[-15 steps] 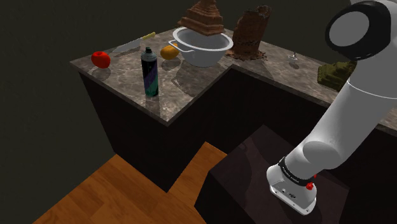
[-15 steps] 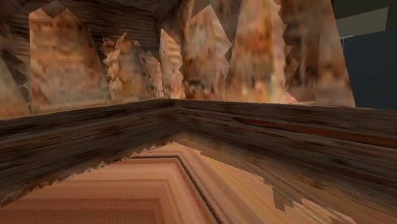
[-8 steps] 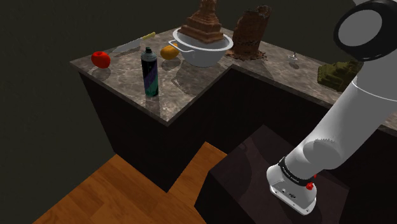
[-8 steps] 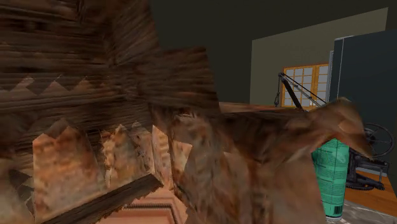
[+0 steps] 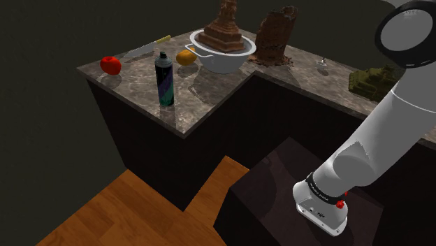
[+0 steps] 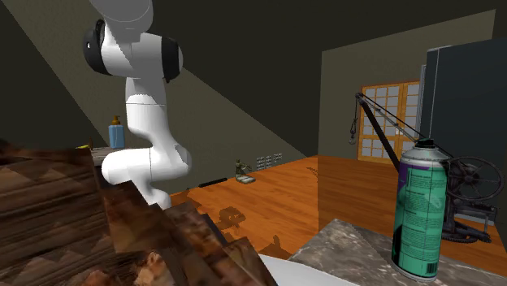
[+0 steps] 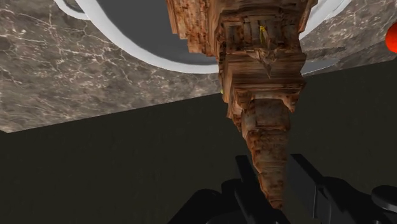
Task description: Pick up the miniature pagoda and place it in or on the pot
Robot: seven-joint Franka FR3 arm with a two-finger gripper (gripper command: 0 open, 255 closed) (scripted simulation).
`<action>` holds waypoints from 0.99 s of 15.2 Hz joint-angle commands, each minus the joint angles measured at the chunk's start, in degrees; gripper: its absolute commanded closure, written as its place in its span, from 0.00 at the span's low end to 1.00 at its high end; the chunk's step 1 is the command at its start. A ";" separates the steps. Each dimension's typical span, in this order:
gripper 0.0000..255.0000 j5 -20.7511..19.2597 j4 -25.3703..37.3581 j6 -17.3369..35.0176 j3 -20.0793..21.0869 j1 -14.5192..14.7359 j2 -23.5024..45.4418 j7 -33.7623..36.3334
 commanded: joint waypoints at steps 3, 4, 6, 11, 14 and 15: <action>1.00 0.99 -4.93 2.63 0.43 0.39 -0.88 -1.75; 1.00 0.99 -4.93 2.63 0.43 0.39 -0.88 -1.75; 1.00 0.98 -4.93 2.63 0.44 0.38 -0.88 -1.75; 1.00 0.99 -4.92 2.63 0.43 0.38 -0.87 -1.75; 0.00 1.11 -4.58 2.51 0.38 0.30 -0.56 -1.89; 0.00 1.10 -4.61 2.53 0.38 0.31 -0.59 -1.87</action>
